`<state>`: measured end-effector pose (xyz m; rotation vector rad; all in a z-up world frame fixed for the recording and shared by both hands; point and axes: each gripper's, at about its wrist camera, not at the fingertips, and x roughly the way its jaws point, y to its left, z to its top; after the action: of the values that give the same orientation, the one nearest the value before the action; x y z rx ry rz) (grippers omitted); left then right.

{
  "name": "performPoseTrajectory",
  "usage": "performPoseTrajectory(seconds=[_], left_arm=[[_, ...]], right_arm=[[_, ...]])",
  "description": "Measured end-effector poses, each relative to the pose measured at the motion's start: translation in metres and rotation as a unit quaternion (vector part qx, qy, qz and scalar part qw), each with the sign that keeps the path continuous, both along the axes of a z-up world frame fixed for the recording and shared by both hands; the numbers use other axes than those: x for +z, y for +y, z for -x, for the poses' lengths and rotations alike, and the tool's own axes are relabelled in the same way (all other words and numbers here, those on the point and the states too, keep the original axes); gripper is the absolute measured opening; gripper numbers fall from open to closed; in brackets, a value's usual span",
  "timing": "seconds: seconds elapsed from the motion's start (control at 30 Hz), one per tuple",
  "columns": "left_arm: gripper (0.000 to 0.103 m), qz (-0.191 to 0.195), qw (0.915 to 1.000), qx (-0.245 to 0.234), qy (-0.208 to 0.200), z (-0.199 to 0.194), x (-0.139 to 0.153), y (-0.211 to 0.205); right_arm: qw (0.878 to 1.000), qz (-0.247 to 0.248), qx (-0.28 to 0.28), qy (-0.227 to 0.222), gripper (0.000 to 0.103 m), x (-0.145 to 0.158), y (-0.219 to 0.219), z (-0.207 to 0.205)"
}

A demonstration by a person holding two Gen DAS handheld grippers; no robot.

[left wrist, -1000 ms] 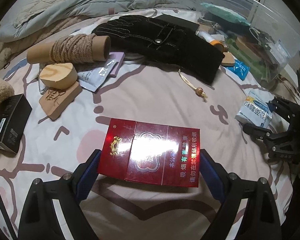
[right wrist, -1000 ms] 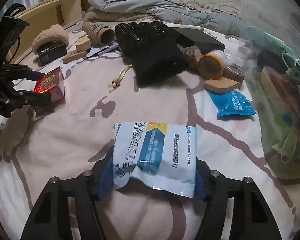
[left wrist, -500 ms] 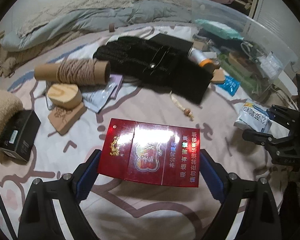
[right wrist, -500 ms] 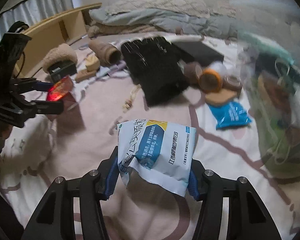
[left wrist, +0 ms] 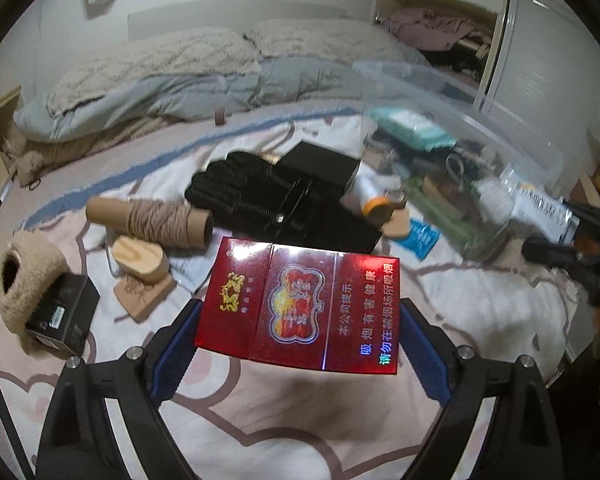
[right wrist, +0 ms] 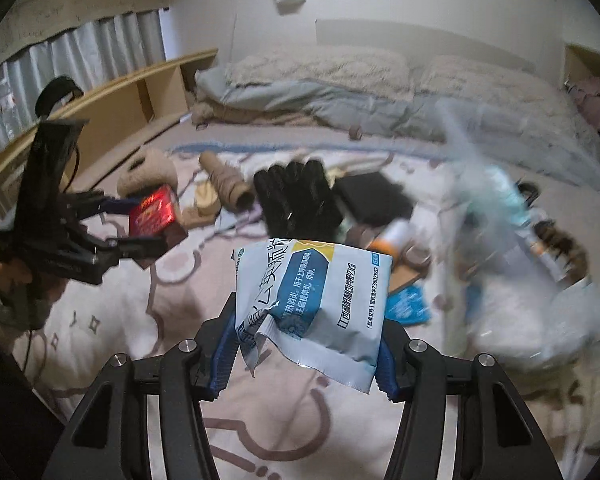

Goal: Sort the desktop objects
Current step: 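Carry the red pack and white sachet over the clear plastic box with both tools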

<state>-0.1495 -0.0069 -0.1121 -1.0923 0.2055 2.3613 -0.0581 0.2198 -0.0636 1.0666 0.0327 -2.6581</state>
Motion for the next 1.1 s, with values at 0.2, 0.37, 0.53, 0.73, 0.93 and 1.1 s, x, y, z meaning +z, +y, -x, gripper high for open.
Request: performPoseTrajectory(seconds=[0.2,0.37,0.53,0.73,0.93,1.1], left_arm=[[0.094,-0.024,0.9994,0.009,0.022,-0.002,0.03,0.003],[0.094,-0.045,0.9977,0.018,0.046,-0.006,0.057,0.005],[0.094,-0.062,0.996,0.017,0.062,-0.01,0.075,0.015],[0.094,-0.075,0.9947,0.01,0.069,-0.01,0.088,0.031],[0.094,-0.075,0.994,0.0,0.08,-0.01,0.092,0.048],[0.094,-0.079,0.994,-0.006,0.075,-0.007,0.092,0.057]], right_arm=[[0.999,-0.003,-0.026,0.024,0.058,0.049,0.03,-0.005],[0.997,-0.02,-0.058,0.042,0.058,0.08,0.057,0.001],[0.992,-0.025,-0.109,0.054,0.058,0.099,0.089,0.017],[0.984,-0.016,-0.174,0.035,0.058,0.087,0.125,0.047],[0.976,0.001,-0.218,-0.023,0.058,0.047,0.148,0.077],[0.968,0.005,-0.24,-0.072,0.058,0.028,0.157,0.088]])
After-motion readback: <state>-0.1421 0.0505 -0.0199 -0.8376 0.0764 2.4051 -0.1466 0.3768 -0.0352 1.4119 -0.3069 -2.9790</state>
